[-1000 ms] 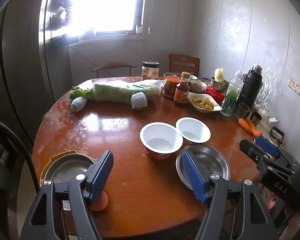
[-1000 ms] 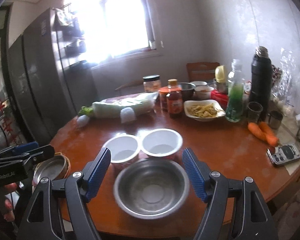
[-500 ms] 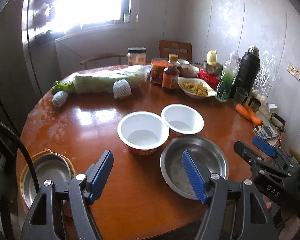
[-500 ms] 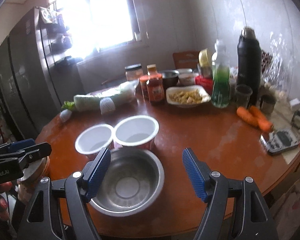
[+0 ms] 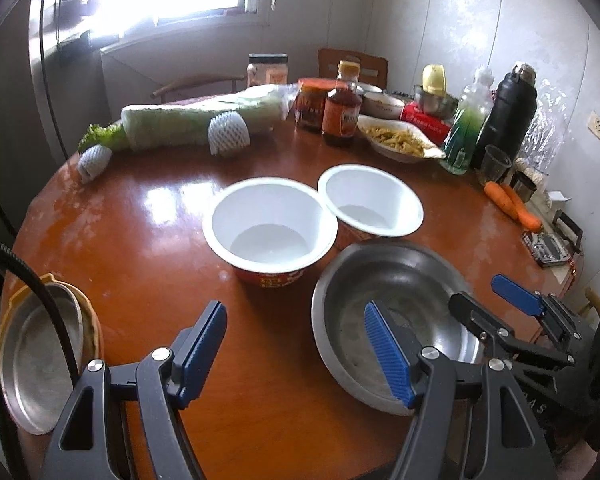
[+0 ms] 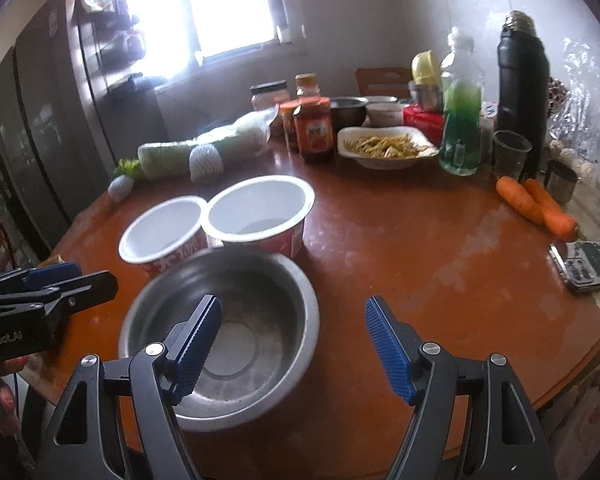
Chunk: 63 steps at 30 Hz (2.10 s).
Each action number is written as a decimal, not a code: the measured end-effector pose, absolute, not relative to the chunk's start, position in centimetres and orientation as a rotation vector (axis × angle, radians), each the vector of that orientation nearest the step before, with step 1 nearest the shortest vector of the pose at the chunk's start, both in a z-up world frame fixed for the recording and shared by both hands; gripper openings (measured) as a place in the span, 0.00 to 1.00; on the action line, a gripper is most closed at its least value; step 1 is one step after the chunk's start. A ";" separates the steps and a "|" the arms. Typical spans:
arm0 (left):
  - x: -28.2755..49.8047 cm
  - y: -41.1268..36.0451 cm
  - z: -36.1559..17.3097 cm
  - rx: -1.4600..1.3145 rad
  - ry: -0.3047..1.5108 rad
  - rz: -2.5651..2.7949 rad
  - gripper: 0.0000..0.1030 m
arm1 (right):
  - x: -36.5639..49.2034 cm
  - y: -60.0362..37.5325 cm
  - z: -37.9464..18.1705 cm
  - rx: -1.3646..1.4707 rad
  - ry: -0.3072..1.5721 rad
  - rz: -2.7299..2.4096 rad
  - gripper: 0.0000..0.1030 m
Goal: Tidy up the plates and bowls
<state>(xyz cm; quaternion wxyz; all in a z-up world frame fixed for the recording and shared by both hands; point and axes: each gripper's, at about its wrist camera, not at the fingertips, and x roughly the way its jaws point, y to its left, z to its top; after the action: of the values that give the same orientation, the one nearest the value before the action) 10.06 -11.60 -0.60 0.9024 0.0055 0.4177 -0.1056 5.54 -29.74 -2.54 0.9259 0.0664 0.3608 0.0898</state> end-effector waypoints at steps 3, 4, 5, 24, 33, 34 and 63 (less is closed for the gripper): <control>10.5 -12.2 -1.7 0.023 0.886 -0.227 0.69 | 6.0 -29.4 -3.7 0.126 0.762 0.209 0.73; 10.6 -12.4 -2.1 0.027 0.891 -0.227 0.69 | 6.2 -29.3 -4.0 0.125 0.766 0.215 0.70; 10.7 -12.5 -2.3 0.029 0.894 -0.230 0.69 | 6.2 -29.3 -4.2 0.124 0.768 0.223 0.67; 11.4 -14.8 -4.8 0.073 0.920 -0.295 0.37 | 7.1 -28.4 -5.5 0.116 0.795 0.291 0.50; 10.8 -13.2 -4.3 0.040 0.921 -0.285 0.37 | 6.3 -27.0 -4.8 0.066 0.796 0.296 0.50; 10.6 -12.8 -4.0 0.032 0.920 -0.284 0.37 | 6.2 -26.8 -4.6 0.062 0.793 0.300 0.50; 7.7 -6.8 -5.0 -0.009 0.901 -0.205 0.37 | 3.9 -20.1 -4.5 -0.047 0.825 0.408 0.51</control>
<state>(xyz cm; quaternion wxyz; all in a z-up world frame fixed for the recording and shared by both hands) 7.73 -6.78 -4.95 0.8951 -0.0042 0.4347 -0.0987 3.85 -20.06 -4.54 0.8958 -0.0227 0.3978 0.1969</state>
